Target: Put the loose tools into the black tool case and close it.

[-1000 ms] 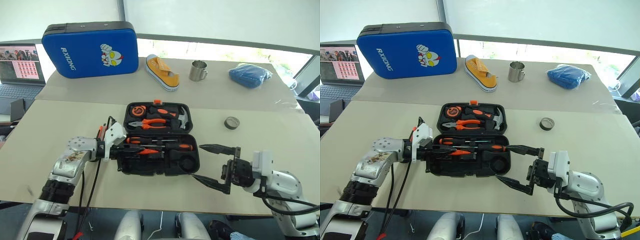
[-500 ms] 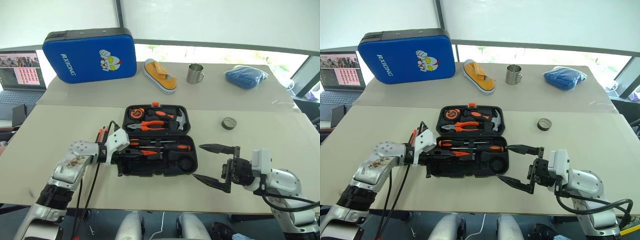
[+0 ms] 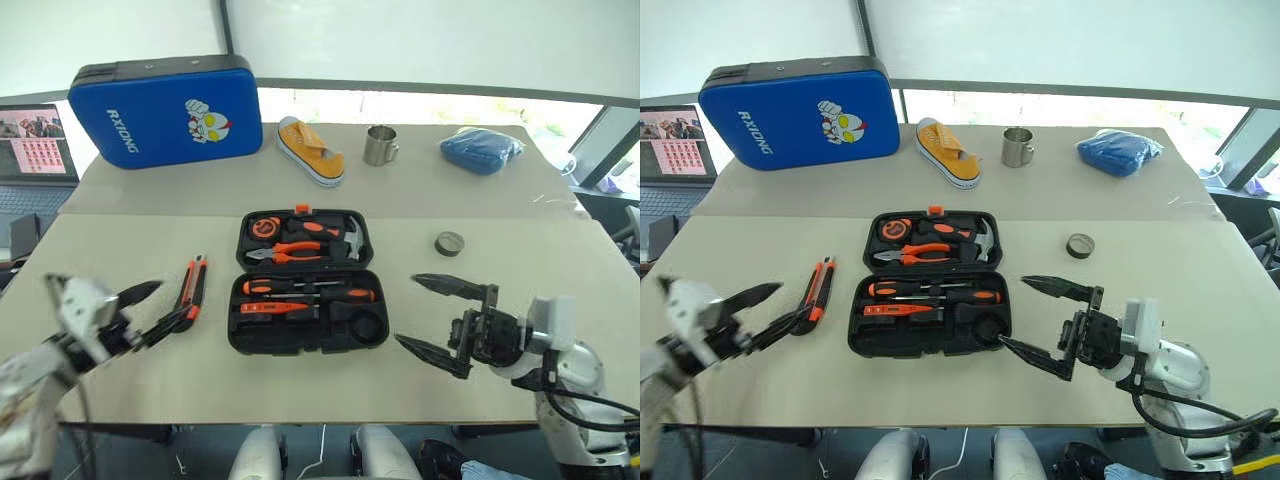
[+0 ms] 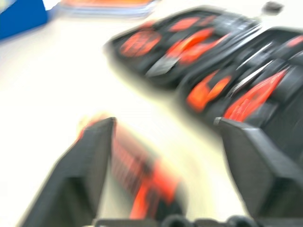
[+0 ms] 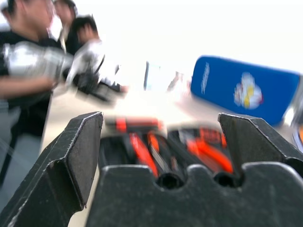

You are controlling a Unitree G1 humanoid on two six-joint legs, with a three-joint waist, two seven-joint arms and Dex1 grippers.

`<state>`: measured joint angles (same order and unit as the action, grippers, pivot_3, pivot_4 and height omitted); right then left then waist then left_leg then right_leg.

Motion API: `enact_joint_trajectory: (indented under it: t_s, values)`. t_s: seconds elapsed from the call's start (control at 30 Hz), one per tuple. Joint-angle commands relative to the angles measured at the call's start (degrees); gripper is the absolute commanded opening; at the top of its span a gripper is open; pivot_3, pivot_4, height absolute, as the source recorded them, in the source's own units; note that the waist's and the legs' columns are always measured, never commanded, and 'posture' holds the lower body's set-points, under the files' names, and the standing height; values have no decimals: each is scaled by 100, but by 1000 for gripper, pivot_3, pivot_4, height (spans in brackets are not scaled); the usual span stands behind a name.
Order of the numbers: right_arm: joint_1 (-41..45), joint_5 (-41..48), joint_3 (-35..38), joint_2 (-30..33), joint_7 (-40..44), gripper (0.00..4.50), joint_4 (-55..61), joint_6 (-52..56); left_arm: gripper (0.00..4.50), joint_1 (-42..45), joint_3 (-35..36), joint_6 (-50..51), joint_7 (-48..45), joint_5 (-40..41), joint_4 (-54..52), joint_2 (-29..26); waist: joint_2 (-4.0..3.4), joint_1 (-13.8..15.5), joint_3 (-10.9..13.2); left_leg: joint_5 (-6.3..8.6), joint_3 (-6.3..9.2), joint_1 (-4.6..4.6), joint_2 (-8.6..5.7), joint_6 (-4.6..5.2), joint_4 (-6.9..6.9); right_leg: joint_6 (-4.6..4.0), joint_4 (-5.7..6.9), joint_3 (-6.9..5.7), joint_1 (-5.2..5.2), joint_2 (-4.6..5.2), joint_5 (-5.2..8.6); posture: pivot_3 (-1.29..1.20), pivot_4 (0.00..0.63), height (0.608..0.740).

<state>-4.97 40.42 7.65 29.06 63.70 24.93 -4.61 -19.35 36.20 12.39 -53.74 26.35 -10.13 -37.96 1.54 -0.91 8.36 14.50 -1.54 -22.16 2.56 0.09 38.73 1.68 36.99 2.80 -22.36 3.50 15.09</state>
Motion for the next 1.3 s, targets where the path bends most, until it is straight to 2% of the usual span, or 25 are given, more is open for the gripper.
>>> enact_joint_trajectory:
  t_s: [0.03, 0.2, 0.4, 0.47, 0.6, 0.7, 0.87, 0.9, 0.93, 1.1, 1.13, 1.23, 1.3]
  values:
    - [72, 9, 78, -98, 163, 4500, 133, -385, 4437, -539, 781, 45, 424, -43, 89, 61, 11, 55, 2, 0, -1, 1, 0, 0, 1, 0, -2, -4, 3, 1, 1, 0, 150, 740]
    - [498, -125, 179, -42, 506, 4500, -396, -760, 4437, -806, 725, 973, 937, 244, -570, 111, 34, 112, 8, 0, -13, 7, 0, -1, 4, 1, -16, -6, 8, 2, 2, 0, 150, 740]
    - [805, -253, 108, -27, 406, 4500, -566, -724, 4437, 326, 25, 3190, 2293, 1060, -1773, -25, 40, 141, 5, 0, -13, 5, 2, -2, 2, -4, -5, -11, 4, -1, 2, 0, 150, 740]
    - [820, -348, 121, -30, 260, 4500, -564, -684, 4437, 989, -483, 3837, 2966, 991, -1988, 66, 38, 141, 5, 0, -4, 6, 1, -3, 2, -5, 1, -10, 4, -2, 1, 0, 150, 740]
    - [836, -428, 97, -32, 77, 4500, -490, -631, 4437, 2101, -1111, 4706, 4173, 824, -1980, 666, 38, 109, 5, 0, -1, 7, -7, -3, 0, -4, 4, -5, 4, -3, 0, 0, 150, 740]
    - [806, -453, 68, -13, -1, 4500, -430, -600, 4437, 2519, -1572, 4939, 4667, 461, -1642, 957, 40, 38, 6, 3, 3, 4, -16, -8, -1, -5, 7, -1, 0, -8, -1, 0, 150, 740]
    - [713, -435, 69, 46, -21, 4500, -368, -595, 4437, 2616, -2212, 5110, 4750, 63, -1360, 904, 40, 2, 6, 4, 6, 6, -19, -9, -8, -6, 7, 2, -2, -9, -1, 0, 150, 740]
    - [686, -431, 79, 57, -27, 4500, -354, -598, 3925, 2605, -2247, 5169, 4802, 10, -1308, 940, 39, 8, 6, 4, 6, 6, -20, -9, -8, -6, 6, 2, -2, -9, 0, 0, 150, 740]
    - [664, -424, 89, 65, -37, 4500, -341, -598, 3757, 2598, -2248, 5169, 4868, -57, -1266, 986, 38, 11, 6, 4, 6, 8, -21, -9, -8, -5, 5, 2, 0, -7, 0, 0, 150, 740]
    - [549, -411, 116, 85, -51, 4500, -306, -620, 1945, 2544, -2187, 4830, 4697, -211, -1188, 964, 36, 14, 5, 4, 4, 12, -26, -9, -8, -5, 4, 7, 2, -2, 0, 0, 150, 740]
    - [532, -412, 118, 88, -58, 4500, -302, -624, 1732, 2522, -2169, 4499, 4481, -220, -1181, 912, 36, 14, 5, 4, 4, 13, -26, -9, -8, -5, 4, 7, 3, -2, 0, 0, 150, 740]
    - [501, -400, 152, 117, -77, 4500, -281, -611, 1731, 2519, -1958, 3568, 3797, -178, -1098, 691, 36, 24, 7, 4, 2, 10, -25, -9, -8, -5, 4, 7, 0, -2, 0, 0, 150, 740]
    - [454, -354, 234, 192, -77, 4500, -255, -575, 1731, 2453, -1797, 2447, 2882, -352, -749, 152, 44, 24, 12, 4, 1, 4, -26, -9, -7, -6, 3, 6, -4, -1, 0, 0, 150, 740]
